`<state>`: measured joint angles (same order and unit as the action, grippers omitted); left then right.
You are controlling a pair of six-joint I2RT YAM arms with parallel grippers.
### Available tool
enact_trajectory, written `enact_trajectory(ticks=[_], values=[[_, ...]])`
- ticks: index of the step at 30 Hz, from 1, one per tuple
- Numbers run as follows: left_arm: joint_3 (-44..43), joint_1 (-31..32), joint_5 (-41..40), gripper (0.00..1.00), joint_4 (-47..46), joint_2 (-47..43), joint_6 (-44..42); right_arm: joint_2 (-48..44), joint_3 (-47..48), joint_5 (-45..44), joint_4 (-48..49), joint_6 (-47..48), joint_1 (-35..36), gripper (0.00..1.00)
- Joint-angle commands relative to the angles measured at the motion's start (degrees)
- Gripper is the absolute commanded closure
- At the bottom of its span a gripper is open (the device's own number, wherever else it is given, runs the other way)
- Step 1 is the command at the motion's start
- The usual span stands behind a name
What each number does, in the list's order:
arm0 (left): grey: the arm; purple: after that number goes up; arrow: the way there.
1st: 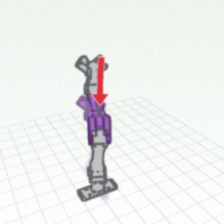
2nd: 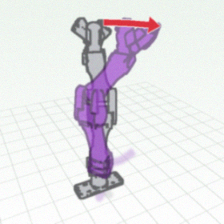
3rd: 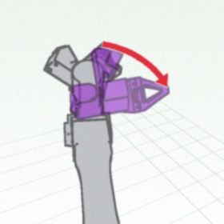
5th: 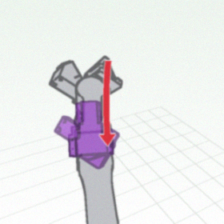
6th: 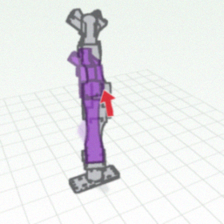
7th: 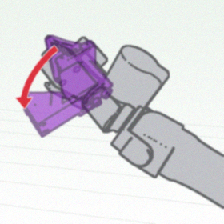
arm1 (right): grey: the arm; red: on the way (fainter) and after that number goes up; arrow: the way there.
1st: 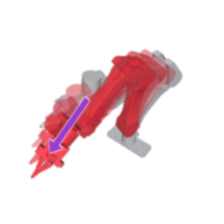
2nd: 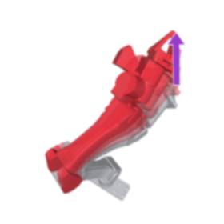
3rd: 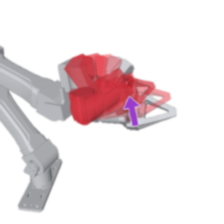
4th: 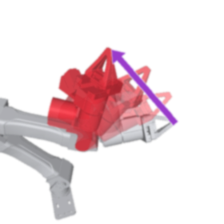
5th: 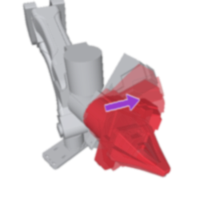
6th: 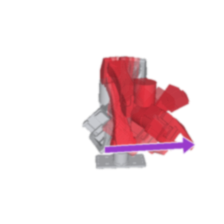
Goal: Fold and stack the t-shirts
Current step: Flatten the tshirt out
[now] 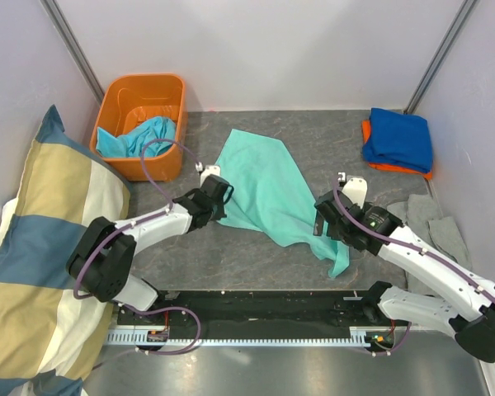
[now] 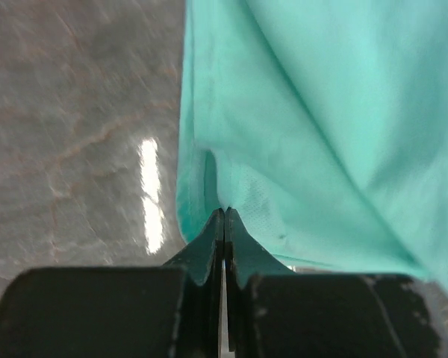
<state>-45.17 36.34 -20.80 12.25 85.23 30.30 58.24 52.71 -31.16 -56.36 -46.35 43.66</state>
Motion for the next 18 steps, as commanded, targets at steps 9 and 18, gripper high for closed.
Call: enact_trajectory(ticks=[9,18], values=[[-14.86,-7.25,3.39,0.98,-2.85,10.04,-4.73,2.75,-2.61,4.79,0.90,-0.41,0.46,0.06],[-14.07,-7.25,3.83,0.98,-2.14,9.52,-4.90,9.86,-9.64,1.63,10.03,-1.99,0.46,0.06]])
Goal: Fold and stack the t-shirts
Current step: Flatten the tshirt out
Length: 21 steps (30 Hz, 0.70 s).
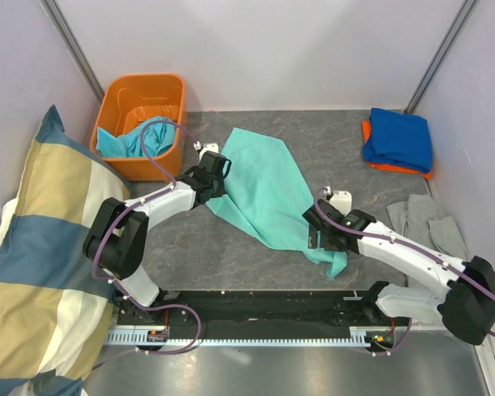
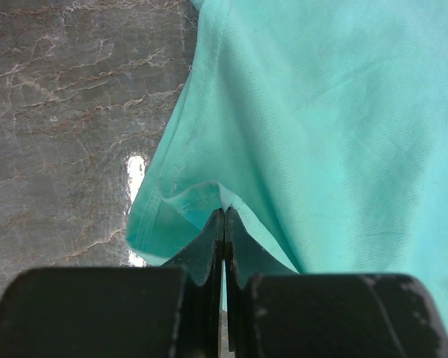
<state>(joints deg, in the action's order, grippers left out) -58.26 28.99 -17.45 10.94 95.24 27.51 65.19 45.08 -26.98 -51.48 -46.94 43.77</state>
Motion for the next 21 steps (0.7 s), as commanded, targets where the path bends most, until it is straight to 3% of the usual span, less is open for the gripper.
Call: enact_trajectory(ticks=[1,4,7,8,15,21], values=[[-0.80,0.10,0.49,0.98,-0.83,-0.76,-2.02,3.80,-2.27,-3.07,5.60,-1.58,0.35,0.06],[-0.28,0.10,0.75,0.98,-0.92,-1.29,-1.84,5.91,-3.24,-4.39,7.10,-1.93,0.35,0.13],[0.08,0.10,0.67,0.98,-0.83,-1.46,-1.93,6.88,-4.30,-5.53,8.15,-2.37,0.27,0.82],[0.16,0.01,0.40,0.98,-0.83,-1.72,-2.02,7.14,-4.56,-5.71,8.41,-2.54,0.26,1.00],[0.95,-1.13,-1.44,0.98,0.57,-3.30,-2.37,9.60,1.23,-11.51,12.09,1.57,-1.84,1.00],[2.27,-4.91,-2.14,0.98,1.28,-5.94,-1.93,18.12,8.00,-9.59,21.94,11.59,-11.05,1.00]])
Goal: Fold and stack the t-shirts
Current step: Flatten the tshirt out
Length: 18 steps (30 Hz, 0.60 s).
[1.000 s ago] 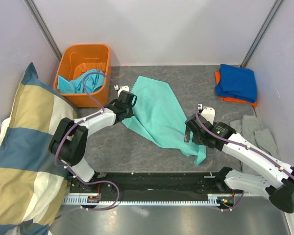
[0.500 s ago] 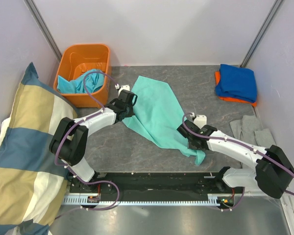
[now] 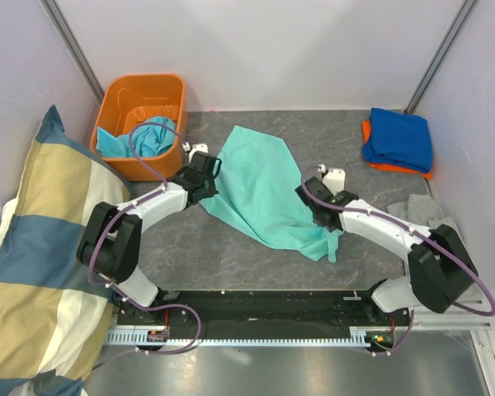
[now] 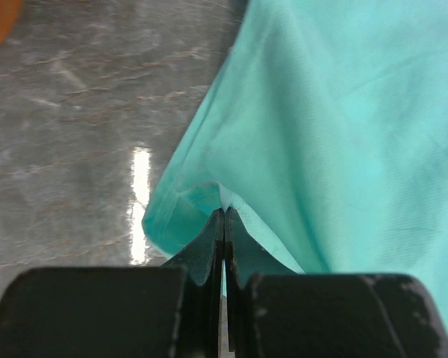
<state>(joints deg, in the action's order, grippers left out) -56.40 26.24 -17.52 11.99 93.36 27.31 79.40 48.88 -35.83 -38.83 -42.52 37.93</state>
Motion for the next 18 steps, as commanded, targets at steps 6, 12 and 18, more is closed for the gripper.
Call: enact_trajectory(ticks=[6,12,18], values=[[0.42,-4.09,-4.63,0.98,1.72,-5.56,-1.82,12.79,10.70,6.21,17.20,12.81,-11.29,1.00],[0.85,-5.67,-6.56,0.98,2.78,-6.88,-1.65,20.52,20.27,9.02,21.42,16.94,-13.67,1.00],[1.03,-5.76,-6.56,0.98,2.86,-6.35,-1.47,27.83,30.29,9.47,21.60,20.90,-16.65,0.36]])
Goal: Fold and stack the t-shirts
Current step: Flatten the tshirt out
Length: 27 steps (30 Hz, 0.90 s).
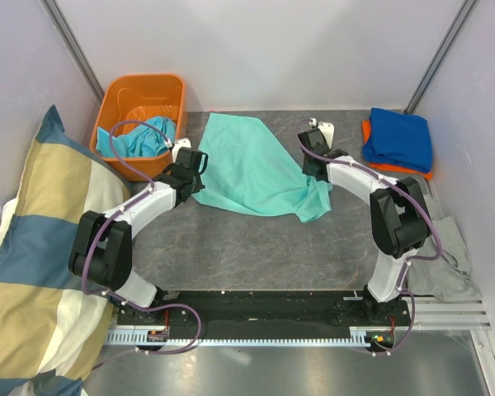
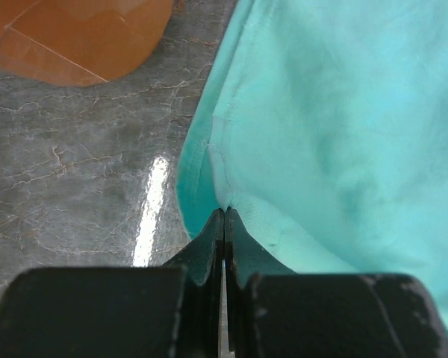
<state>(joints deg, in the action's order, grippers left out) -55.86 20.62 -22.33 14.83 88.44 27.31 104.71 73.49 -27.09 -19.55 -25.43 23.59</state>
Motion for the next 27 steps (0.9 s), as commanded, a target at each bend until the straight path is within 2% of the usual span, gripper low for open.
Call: enact_trajectory(ticks=[1,3,7,13,18,27], values=[[0.48,-0.23,-1.67,0.98,0.02,-1.26,-1.56,1.91,5.96,0.64,1.54,4.24,-2.76,0.21],[0.66,-0.23,-1.67,0.98,0.02,-1.26,-1.47,-0.19,5.09,-0.06,1.53,4.86,-3.99,0.02],[0.40,-0.14,-1.05,0.98,-0.06,-0.55,-1.21,-9.31,0.96,-0.25,-0.56,6.27,-5.23,0.02],[0.22,-0.14,-0.79,0.98,-0.24,-0.03,-1.03,-18.56,-8.70,4.59,-7.24,3.29,-4.96,0.02],[0.05,-0.14,-0.09,0.98,-0.41,0.32,-1.12,-26.20,-16.80,6.70,-8.13,2.93,-4.70,0.07],[0.22,-0.14,0.79,0.98,-0.68,0.85,-0.86,-27.09,-20.76,8.45,-9.10,5.21,-4.43,0.10]])
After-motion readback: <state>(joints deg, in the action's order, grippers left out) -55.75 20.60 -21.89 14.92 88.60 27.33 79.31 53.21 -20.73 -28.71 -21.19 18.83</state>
